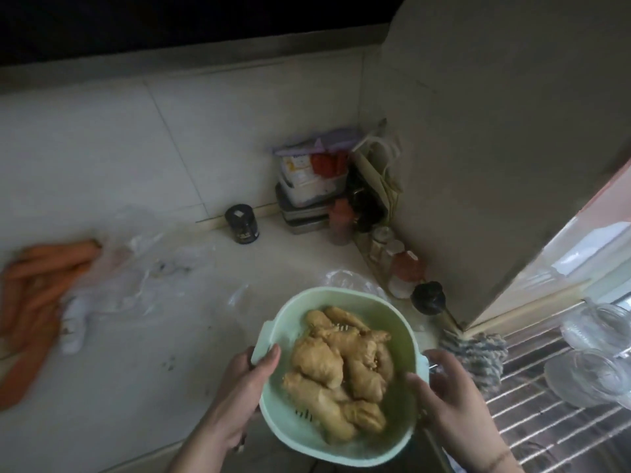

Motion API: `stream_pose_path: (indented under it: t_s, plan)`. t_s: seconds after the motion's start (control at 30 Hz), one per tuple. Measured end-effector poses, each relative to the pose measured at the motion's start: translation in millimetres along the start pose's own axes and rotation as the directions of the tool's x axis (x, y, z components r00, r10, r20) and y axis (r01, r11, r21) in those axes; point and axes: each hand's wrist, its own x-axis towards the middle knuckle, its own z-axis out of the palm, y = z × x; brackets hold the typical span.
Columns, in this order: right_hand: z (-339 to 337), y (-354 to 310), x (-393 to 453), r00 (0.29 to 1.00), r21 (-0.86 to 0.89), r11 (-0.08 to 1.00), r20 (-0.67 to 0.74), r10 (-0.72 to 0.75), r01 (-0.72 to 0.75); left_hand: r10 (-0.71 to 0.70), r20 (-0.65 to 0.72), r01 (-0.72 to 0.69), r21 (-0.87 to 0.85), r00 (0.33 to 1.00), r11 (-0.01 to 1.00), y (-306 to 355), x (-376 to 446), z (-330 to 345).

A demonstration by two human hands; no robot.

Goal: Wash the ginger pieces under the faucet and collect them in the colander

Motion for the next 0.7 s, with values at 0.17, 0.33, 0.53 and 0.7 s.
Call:
stream_pose_path:
  t_s: [0.17,0.33,0.53,0.7]
  plan:
    - [42.7,-17.3,31.1,0.993,-0.122,0.988,0.076,-0.086,0.095,0.039,-0.198,-0.04,-0.001,0.979,0.999,-7.1,-9.9,-33.2]
    - [62.5,-26.3,70.8,0.998,-0.157,0.987,0.062,-0.024,0.034,0.076,-0.313,-0.061,0.057,0.947,0.997,-17.9,9.3,-35.0]
    - [71.9,-24.4,121.0,0.994,-0.183,0.979,0.037,0.102,-0.093,-0.006,-0.256,0.023,0.066,0.967,0.998,-21.0,45.6,-23.7]
    - [82.6,-17.7,144.7,0.969,-0.091,0.97,0.076,0.233,-0.226,-0.029,-0.234,0.055,0.107,0.972,0.993,-32.3,65.9,-23.9]
